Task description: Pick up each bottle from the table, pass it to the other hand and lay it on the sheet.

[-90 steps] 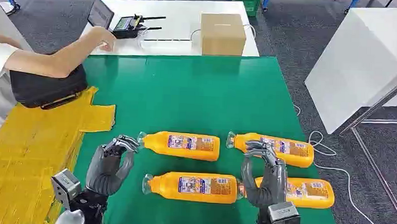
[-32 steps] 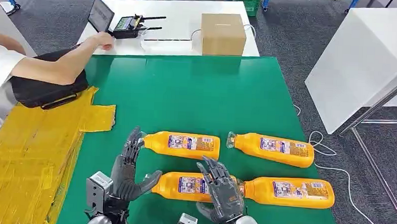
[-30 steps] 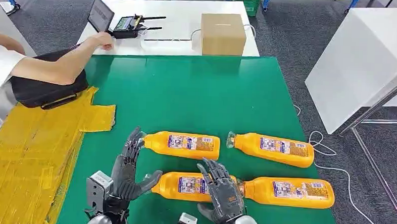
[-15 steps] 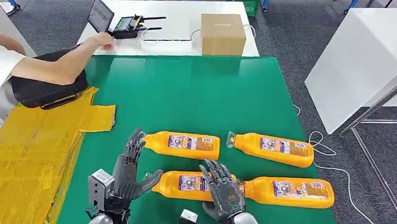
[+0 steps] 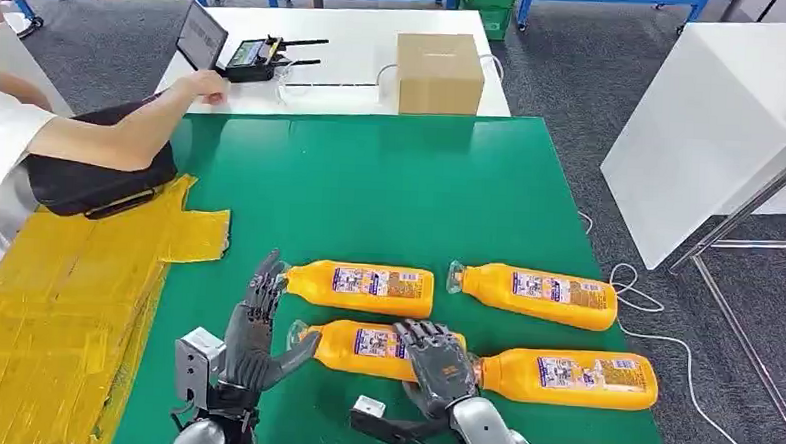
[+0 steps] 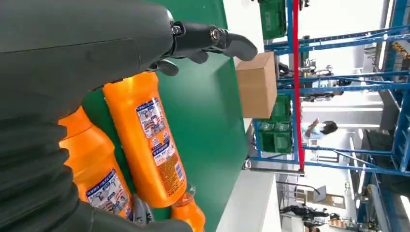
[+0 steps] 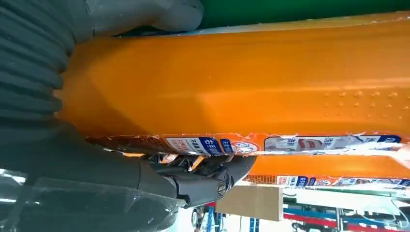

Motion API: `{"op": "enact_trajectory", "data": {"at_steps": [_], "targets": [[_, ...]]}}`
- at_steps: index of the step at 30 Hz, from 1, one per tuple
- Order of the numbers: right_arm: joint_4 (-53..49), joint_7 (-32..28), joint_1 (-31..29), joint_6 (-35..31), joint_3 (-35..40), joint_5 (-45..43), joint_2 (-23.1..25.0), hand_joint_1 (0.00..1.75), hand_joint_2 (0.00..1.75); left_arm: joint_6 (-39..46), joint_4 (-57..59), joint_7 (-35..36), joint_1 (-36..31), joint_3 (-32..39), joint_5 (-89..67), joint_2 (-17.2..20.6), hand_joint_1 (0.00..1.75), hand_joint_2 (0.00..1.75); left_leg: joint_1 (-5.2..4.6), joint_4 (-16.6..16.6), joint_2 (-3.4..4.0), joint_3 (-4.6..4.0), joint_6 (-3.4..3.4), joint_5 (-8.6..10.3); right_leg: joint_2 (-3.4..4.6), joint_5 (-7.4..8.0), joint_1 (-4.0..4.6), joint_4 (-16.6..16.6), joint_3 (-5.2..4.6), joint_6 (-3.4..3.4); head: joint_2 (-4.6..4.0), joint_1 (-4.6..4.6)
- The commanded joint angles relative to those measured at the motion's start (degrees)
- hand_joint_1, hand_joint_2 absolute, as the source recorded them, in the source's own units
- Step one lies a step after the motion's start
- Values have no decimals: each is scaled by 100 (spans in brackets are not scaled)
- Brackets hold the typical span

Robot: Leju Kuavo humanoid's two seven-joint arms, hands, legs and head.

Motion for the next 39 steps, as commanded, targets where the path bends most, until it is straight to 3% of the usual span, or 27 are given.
{"op": "enact_trajectory", "data": {"at_steps": [1, 4, 8, 10, 11, 13, 14, 17, 25, 27, 32, 39], "targets": [[1012, -56, -161, 505, 199, 7, -56, 143, 175, -18, 363, 63, -259, 176, 103, -36, 0, 175, 5, -12, -18, -3, -3, 11, -19, 10, 5, -19, 6, 5, 0, 0], [1031, -96, -163, 498, 205, -36, -71, 147, 175, -5, 368, 62, -252, 194, 136, -35, 0, 175, 2, -7, -5, 21, -2, 4, -9, 3, 2, -9, 23, 2, 0, 0], [860, -195, -94, 159, 76, -168, -50, 166, 175, 5, 390, 49, -232, 203, 163, -34, 0, 175, 4, -9, -13, 15, -2, 11, -17, 9, 5, -15, 21, 4, 0, 0], [856, -186, -110, 182, 81, -169, -23, 164, 175, 5, 390, 49, -233, 201, 163, -37, 0, 175, 5, -9, -15, 12, -3, 12, -19, 11, 6, -17, 19, 4, 0, 0], [616, -343, 27, -344, -124, -370, 42, 173, 175, 45, 390, 23, -192, 221, 185, -41, 0, 175, 3, -8, -11, 17, -2, 9, -15, 8, 4, -13, 21, 3, 0, 0], [431, -374, 80, -437, -154, -402, 46, 175, 175, 59, 372, -4, -146, 213, 193, -20, 0, 175, 5, -9, -18, 6, -3, 12, -22, 10, 7, -17, 14, 4, 0, 0], [139, -692, 224, -1117, -343, -668, 147, 175, 175, 98, 358, -54, -110, 218, 203, -23, 0, 175, 5, -8, -14, 13, -2, 9, -18, 7, 6, -14, 19, 3, 0, 0], [-769, -1421, 558, -1952, -578, -1417, 288, 175, 175, 236, 281, -131, -8, 182, 268, -3, 0, 175, 3, -5, -12, 14, -2, 4, -15, -2, 4, -5, 18, 3, 0, 0], [-997, -1615, 638, -2022, -608, -1679, 286, 175, 175, 296, 296, -160, -13, 161, 316, 16, 0, 175, 1, -4, -12, -39, 1, 3, -10, -2, 0, 2, -36, 3, 0, 0], [-1072, -2046, 707, -2341, -708, -2048, 365, 175, 175, 384, 303, -202, -9, 166, 402, 12, 0, 175, 2, -5, -14, -50, 0, 3, -12, -2, 1, -1, -42, 5, 0, 2], [-1317, -2119, 873, -2859, -759, -1984, 498, 175, 175, 700, 375, -43, -10, 566, 1087, -253, 0, 175, 3, -5, -12, -54, -1, 0, -10, -3, 0, -1, -46, 4, 0, 0], [-1328, -2372, 861, -3115, -728, -2398, 550, 175, 175, 782, 421, 14, -42, 581, 1356, -186, 0, 175, 1, -5, -9, -59, 0, 3, -7, 0, -1, 0, -53, 3, 0, 0]]}}
